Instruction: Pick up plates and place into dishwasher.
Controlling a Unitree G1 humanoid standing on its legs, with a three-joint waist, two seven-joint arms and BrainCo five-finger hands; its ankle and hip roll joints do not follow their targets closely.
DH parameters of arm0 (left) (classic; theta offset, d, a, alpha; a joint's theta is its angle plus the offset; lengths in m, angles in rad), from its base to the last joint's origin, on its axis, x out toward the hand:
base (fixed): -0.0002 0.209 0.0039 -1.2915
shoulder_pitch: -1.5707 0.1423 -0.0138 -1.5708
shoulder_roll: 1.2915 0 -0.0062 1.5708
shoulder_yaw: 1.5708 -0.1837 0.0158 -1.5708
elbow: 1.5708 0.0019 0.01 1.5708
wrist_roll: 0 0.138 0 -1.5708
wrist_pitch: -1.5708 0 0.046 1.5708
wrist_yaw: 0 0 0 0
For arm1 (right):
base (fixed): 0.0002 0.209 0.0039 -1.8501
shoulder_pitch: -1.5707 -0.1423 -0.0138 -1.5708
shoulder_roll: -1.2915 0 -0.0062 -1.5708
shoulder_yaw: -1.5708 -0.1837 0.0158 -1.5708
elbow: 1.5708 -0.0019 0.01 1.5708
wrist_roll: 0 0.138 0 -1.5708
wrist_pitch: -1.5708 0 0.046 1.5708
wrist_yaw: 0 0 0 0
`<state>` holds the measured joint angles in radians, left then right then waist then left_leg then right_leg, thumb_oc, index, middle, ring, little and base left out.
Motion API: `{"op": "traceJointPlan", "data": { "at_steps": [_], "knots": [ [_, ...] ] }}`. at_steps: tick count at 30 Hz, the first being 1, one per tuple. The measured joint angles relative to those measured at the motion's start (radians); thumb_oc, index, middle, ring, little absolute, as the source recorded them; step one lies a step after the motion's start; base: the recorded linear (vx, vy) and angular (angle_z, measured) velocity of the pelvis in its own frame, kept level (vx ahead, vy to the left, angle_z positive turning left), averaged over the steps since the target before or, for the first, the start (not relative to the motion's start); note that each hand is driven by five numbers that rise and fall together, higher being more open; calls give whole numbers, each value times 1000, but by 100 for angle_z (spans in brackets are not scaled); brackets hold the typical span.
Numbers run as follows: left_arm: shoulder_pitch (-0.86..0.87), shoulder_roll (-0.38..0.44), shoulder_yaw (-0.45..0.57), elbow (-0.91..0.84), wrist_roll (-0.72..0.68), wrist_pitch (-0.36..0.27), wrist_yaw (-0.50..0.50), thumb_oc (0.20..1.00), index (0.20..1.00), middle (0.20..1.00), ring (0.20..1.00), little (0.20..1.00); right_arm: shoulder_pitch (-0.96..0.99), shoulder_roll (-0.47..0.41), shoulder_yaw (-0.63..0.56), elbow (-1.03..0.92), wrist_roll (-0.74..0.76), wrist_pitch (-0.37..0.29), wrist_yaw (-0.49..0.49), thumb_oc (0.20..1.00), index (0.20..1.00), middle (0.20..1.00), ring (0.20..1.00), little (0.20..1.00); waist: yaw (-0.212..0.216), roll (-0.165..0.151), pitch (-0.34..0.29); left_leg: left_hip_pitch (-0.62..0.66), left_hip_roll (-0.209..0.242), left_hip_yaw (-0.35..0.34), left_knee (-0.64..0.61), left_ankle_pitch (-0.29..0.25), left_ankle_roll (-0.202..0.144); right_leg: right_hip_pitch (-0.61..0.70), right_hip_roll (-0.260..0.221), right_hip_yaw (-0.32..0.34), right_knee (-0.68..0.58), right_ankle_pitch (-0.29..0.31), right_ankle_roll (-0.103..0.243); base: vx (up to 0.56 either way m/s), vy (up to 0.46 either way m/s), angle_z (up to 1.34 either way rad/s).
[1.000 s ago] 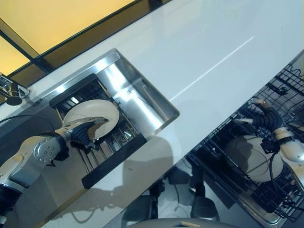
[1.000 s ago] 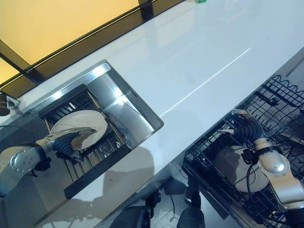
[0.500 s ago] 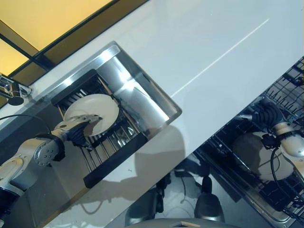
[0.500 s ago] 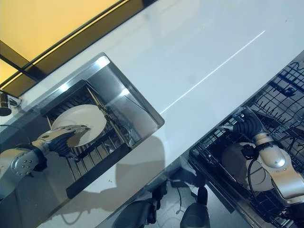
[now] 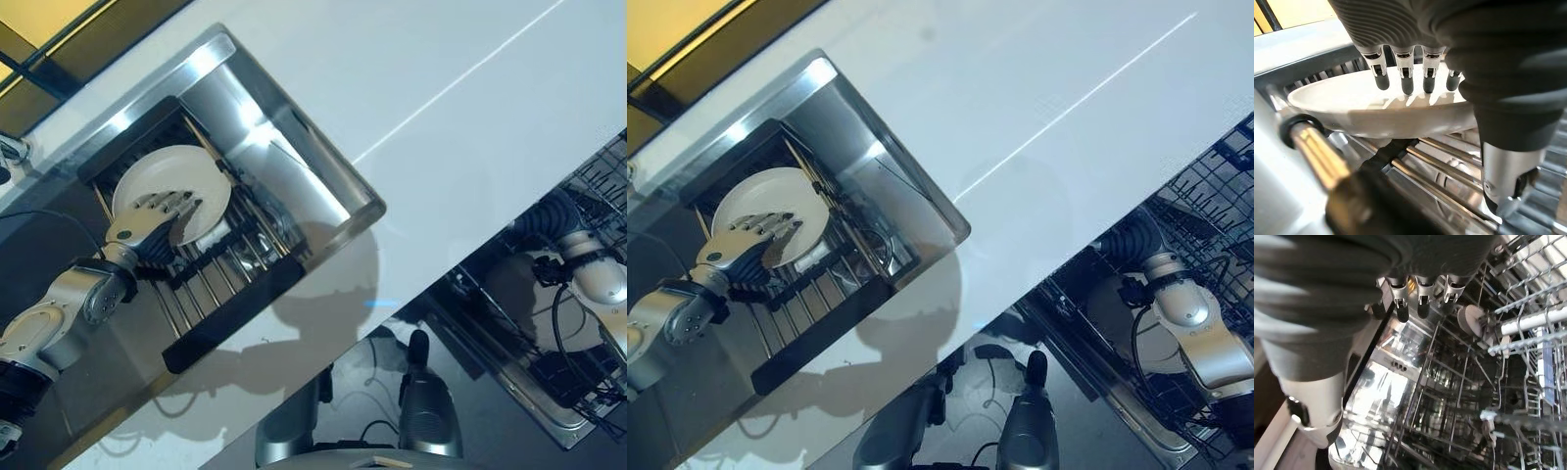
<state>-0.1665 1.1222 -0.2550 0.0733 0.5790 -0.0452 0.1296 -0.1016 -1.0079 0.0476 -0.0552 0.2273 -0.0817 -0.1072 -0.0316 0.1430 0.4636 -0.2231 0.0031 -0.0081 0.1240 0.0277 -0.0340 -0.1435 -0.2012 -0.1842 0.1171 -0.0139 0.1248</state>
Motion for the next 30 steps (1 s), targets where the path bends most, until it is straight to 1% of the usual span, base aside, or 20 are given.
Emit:
{"op": "traceJointPlan", "data": {
  "at_steps": [2, 5, 6, 11, 13, 14, 16, 18, 20, 22, 24, 25, 27, 30],
  "knots": [
    [-16, -3, -8, 24, 27, 0, 43, 1000, 1000, 1000, 1000, 1000, 0, 5, 0, 0, -2, -6, -2, 1000, 1000, 1000, 1000, 1000, -1, -14, 11, -1, 0, 0, 4, 0, 0, 0, 3, 0, 4, 0, 0, -43, -53, 0],
    [-26, -2, -9, 30, 43, 1, 100, 1000, 1000, 1000, 1000, 1000, 1, 19, 0, 1, -3, -12, -9, 1000, 1000, 1000, 1000, 1000, 7, -25, 17, -11, 3, -2, 11, -3, -4, -8, 2, 0, 11, -1, -2, -56, -58, 0],
    [-28, -3, -9, 31, 55, 1, 128, 1000, 1000, 1000, 1000, 1000, 2, 20, -1, 1, -3, -17, -15, 1000, 1000, 1000, 1000, 1000, 18, -25, 17, -21, 4, -3, 17, -3, -4, -18, 3, 1, 14, -1, -3, -49, -46, -1],
    [-40, -24, -18, 42, 77, 12, 250, 1000, 1000, 1000, 1000, 1000, 5, 40, -1, 15, -12, -23, -33, 1000, 1000, 1000, 1000, 1000, 24, -28, 19, -54, 10, -16, 41, -5, -7, -37, 9, -4, 24, 2, -9, -43, -50, 5],
    [-44, -51, -19, 63, 78, 16, 317, 1000, 1000, 1000, 1000, 1000, 7, 60, 0, 16, -21, -22, -36, 1000, 1000, 1000, 1000, 1000, 28, -32, 21, -58, 11, -21, 43, -6, -7, -37, 11, -6, 25, 3, -10, -29, -57, 5],
    [-42, -68, -20, 79, 78, 20, 369, 1000, 1000, 1000, 1000, 1000, 7, 67, 1, 15, -30, -23, -36, 1000, 1000, 1000, 1000, 1000, 31, -33, 21, -63, 11, -22, 46, -6, -7, -40, 11, -6, 25, 2, -12, -21, -40, 1],
    [-44, -119, -6, 125, 109, 40, 480, 1000, 1000, 1000, 1000, 1000, 9, 83, 4, 15, -49, -24, -36, 1000, 1000, 1000, 1000, 1000, 48, -36, 22, -71, 13, -21, 51, -5, -7, -48, 14, -8, 24, 4, -13, -23, -46, -2],
    [-49, -159, 7, 152, 141, 58, 592, 1000, 1000, 1000, 1000, 1000, 9, 119, 7, 15, -64, -30, -35, 1000, 1000, 1000, 1000, 1000, 52, -51, 22, -87, 18, -26, 60, -6, -7, -57, 23, -10, 26, 5, -16, -22, -54, 3],
    [-53, -178, 24, 165, 198, 68, 683, 1000, 1000, 1000, 1000, 1000, 9, 156, 11, 14, -86, -39, -36, 1000, 1000, 1000, 1000, 1000, 55, -69, 27, -89, 21, -27, 62, -6, -8, -57, 23, -12, 26, 9, -21, -10, -66, 0],
    [-64, -220, 30, 197, 245, 90, 754, 1000, 1000, 1000, 1000, 1000, 6, 176, 28, 14, -96, -39, -45, 1000, 1000, 1000, 1000, 1000, 55, -80, 26, -88, 24, -27, 63, -7, -10, -55, 27, -14, 25, 9, -20, -1, -66, -2],
    [-91, -274, 40, 234, 265, 136, 820, 1000, 1000, 1000, 1000, 1000, 2, 180, 56, 12, -103, -40, -50, 1000, 1000, 1000, 1000, 1000, 56, -91, 26, -88, 28, -27, 66, -8, -12, -55, 30, -14, 25, 13, -20, 3, -40, -3],
    [-103, -288, 42, 251, 267, 160, 852, 1000, 1000, 1000, 1000, 1000, -5, 187, 68, 12, -108, -40, -51, 1000, 1000, 1000, 1000, 1000, 53, -100, 26, -88, 32, -27, 66, -8, -15, -55, 34, -14, 24, 14, -23, -6, -44, -4],
    [-112, -277, 41, 283, 273, 187, 885, 1000, 1000, 1000, 1000, 1000, -12, 202, 74, 12, -108, -40, -52, 1000, 1000, 1000, 1000, 1000, 49, -113, 25, -88, 38, -27, 67, -9, -18, -55, 40, -13, 23, 14, -26, -13, -51, -4],
    [-117, -276, 41, 332, 289, 201, 933, 1000, 1000, 1000, 1000, 1000, -21, 210, 76, 12, -119, -41, -54, 1000, 1000, 1000, 1000, 1000, 47, -114, 25, -88, 43, -26, 70, -10, -21, -55, 46, -12, 23, 14, -29, -2, -45, -3]
  ]
}}
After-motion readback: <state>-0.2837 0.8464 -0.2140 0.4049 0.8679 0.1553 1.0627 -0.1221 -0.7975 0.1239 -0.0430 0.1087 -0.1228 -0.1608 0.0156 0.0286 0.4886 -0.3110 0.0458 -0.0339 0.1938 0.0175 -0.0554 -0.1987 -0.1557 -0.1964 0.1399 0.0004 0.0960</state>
